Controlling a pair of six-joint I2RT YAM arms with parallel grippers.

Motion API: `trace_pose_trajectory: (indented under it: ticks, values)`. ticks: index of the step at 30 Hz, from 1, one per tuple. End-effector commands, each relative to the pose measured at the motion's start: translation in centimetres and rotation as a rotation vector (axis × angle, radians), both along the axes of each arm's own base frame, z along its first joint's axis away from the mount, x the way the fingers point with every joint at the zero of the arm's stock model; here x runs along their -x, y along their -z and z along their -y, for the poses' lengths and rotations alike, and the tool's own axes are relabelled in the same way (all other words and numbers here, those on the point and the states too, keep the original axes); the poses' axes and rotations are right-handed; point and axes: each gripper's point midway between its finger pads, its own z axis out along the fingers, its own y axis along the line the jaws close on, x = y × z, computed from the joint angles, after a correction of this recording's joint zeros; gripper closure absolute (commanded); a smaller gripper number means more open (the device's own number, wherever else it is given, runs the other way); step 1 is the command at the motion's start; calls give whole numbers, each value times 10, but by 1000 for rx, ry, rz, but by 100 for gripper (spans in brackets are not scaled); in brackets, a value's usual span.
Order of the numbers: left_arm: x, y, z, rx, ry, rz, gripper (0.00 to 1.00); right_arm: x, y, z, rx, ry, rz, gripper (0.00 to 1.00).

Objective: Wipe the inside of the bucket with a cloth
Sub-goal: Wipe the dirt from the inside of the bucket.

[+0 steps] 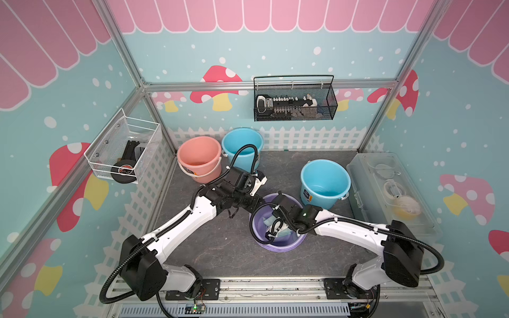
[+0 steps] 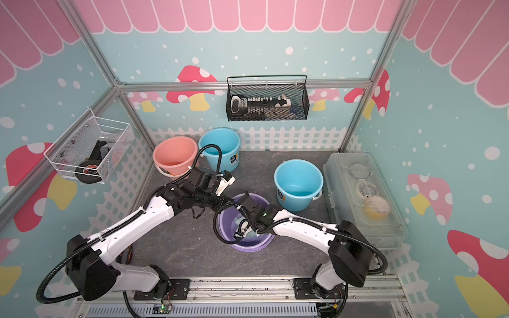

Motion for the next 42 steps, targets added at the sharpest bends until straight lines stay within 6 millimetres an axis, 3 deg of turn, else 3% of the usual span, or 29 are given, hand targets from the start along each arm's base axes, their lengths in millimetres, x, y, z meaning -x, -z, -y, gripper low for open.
trace_pose_trajectory:
  ticks: [1, 6, 10, 16, 22, 26, 32, 36, 42]
  values:
    - [9, 8, -2, -18, 13, -28, 100, -4, 24, -15, -69, 30, -45, 94]
    - [9, 6, -2, -15, 14, -21, 100, -6, 62, -19, -84, 84, -114, 95]
    - [9, 6, -2, -18, 14, -18, 100, -7, 60, -22, -110, 108, -127, 95]
    - [3, 7, -8, -46, -17, 5, 100, 3, 7, -17, -145, 126, -156, 94]
    - [2, 10, -7, -48, -15, -7, 100, 33, -44, 9, -101, 160, -266, 94]
    - [1, 9, -4, -44, -7, -8, 100, 55, -65, 33, -20, 190, -349, 94]
    - [1, 8, -4, -43, -8, -6, 100, 85, -89, 46, 17, 218, -494, 94]
    - [1, 7, -4, -40, -7, -7, 100, 95, -82, 44, 42, 223, -578, 94]
    - [2, 5, -4, -36, -8, -5, 100, 105, -48, 32, 112, 236, -714, 94]
